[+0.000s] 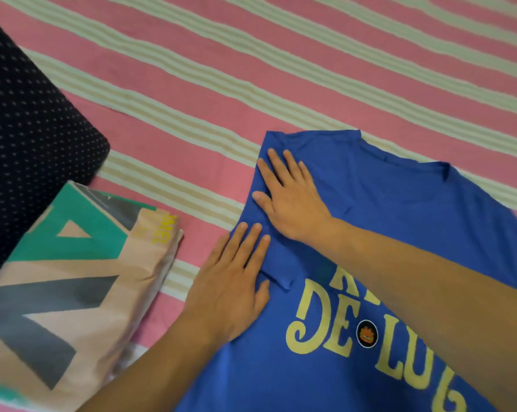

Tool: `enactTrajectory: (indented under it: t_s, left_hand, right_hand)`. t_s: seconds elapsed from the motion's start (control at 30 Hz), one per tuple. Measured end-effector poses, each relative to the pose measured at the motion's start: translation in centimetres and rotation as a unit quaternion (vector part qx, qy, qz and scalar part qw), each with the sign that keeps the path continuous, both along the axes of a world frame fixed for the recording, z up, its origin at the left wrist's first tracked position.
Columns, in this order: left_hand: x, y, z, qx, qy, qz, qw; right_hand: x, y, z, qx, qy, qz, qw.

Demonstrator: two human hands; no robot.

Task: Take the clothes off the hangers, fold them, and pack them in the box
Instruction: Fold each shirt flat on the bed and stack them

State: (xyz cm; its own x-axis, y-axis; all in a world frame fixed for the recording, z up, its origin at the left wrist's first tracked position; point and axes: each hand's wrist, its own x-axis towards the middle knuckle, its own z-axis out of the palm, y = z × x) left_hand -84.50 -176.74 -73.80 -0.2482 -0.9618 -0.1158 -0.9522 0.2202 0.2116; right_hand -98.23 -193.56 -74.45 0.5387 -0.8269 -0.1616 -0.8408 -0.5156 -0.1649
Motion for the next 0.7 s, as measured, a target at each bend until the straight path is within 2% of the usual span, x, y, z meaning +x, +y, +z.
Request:
enactTrajectory:
  t_s: [0.13,0.23,0.33,0.4,0.47,0.53,0.63,0.7]
  left_hand:
    - [0.6,0.1,-2.1,0.024,-0.034,-0.017,0.999]
    - [0.5,0.0,-2.2,0.065,-0.041,-0.027,0.997]
    - [0.7,-0.7,-1.2,0.135,-0.031,-0.031,0.990]
    - [0.4,-1.5,0.5,0.201,-0.073,-0.039,0.976]
    - [-0.3,-2.4,2.5,0.247,-0.147,-0.045,0.957]
    - [-1.9,-3.1,4.3,0.239,-0.199,-0.032,0.950]
    - [-6.8,-2.8,5.9,0.087,-0.153,-0.038,0.984]
    - [-12.1,-1.9,6.4,0.044,-0.110,-0.072,0.990]
  right_hand:
    - [0.9,-4.3,-2.3,0.021,0.043,-0.033,0.998]
    - [0.6,-3.9,-1.3,0.013,0.030,-0.017,0.999]
    - [-3.0,1.7,1.4,-0.065,-0.045,0.005,0.997]
    - [-7.7,7.9,2.2,-0.047,-0.020,0.002,0.999]
    - [-14.1,13.5,2.6,0.004,0.033,-0.076,0.997]
    - [-21.6,17.3,4.0,0.022,0.016,-0.205,0.978]
    - [-32.1,20.9,6.6,-0.038,-0.035,-0.389,0.920]
    - [-38.5,22.1,7.9,-0.050,-0.040,-0.515,0.855]
